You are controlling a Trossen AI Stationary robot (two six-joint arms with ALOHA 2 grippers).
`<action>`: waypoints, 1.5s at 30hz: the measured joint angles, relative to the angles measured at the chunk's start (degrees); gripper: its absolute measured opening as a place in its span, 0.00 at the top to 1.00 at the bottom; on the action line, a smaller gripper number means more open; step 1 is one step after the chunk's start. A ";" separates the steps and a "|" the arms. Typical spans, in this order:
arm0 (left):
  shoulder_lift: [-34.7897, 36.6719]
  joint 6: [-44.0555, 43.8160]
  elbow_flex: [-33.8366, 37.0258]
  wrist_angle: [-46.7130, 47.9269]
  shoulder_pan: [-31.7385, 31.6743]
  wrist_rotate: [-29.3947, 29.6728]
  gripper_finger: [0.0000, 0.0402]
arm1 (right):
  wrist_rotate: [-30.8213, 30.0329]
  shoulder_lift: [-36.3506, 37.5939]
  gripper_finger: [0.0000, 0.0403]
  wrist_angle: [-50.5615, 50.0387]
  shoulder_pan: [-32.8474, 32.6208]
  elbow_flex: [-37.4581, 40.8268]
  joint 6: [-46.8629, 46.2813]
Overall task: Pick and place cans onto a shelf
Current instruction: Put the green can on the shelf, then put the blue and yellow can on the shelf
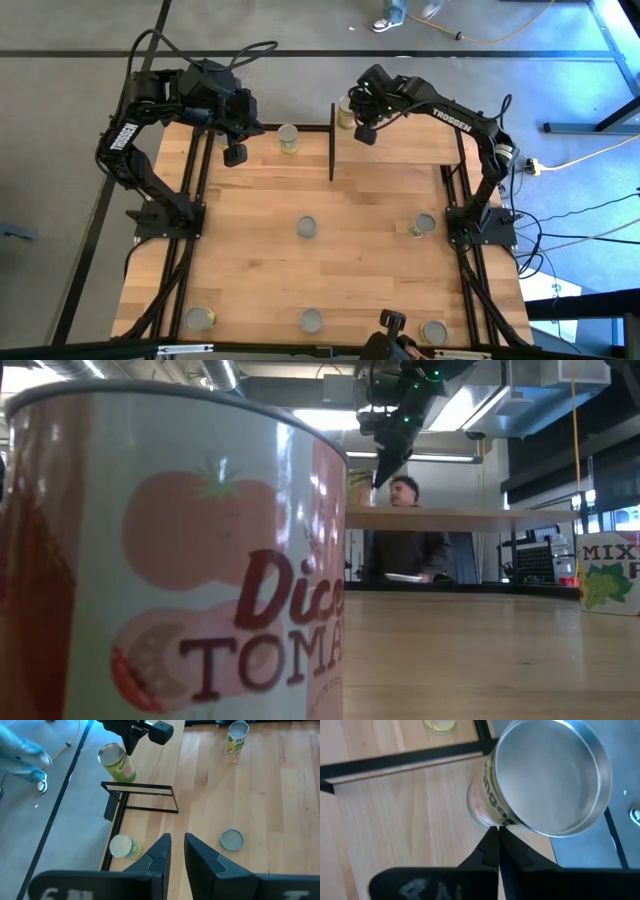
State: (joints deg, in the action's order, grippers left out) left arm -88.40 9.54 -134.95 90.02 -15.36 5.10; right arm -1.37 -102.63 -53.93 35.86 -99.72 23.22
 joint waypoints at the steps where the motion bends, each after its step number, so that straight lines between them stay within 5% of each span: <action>1: 0.00 0.00 0.02 0.00 -0.02 0.00 0.89 | 0.03 0.00 1.00 0.41 -0.01 0.00 0.00; 10: 0.00 -0.26 0.00 -0.02 0.00 0.78 0.89 | -0.04 0.73 1.00 -2.29 0.04 0.01 0.00; 20: 0.00 -6.28 4.86 -0.06 -1.66 6.10 0.89 | 1.13 9.85 1.00 -8.47 -3.93 -0.02 -2.07; 26: -0.65 -5.75 16.01 -1.23 -6.66 6.73 0.89 | 1.07 15.46 1.00 -8.37 -4.90 -0.02 -5.17; 29: -1.29 1.56 22.71 -3.75 -8.43 2.79 0.89 | 1.05 18.23 1.00 -8.33 -4.90 -0.02 -6.56; 33: -1.29 14.74 32.81 -15.44 -9.13 -4.32 0.89 | 0.93 21.60 1.00 -7.93 -4.79 -0.02 -6.45; 37: -1.33 23.02 41.26 -28.93 -9.76 -5.27 0.89 | -1.34 24.13 1.00 -7.91 -4.44 -0.02 -6.38; 45: -1.33 14.35 53.92 -43.85 -14.28 -5.60 0.89 | -2.07 27.23 1.00 -7.99 -4.01 -0.04 -6.26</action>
State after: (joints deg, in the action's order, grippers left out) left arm -89.73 23.89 -81.03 46.17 -29.63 -0.49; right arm -3.44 -75.40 -61.92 31.86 -99.77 16.96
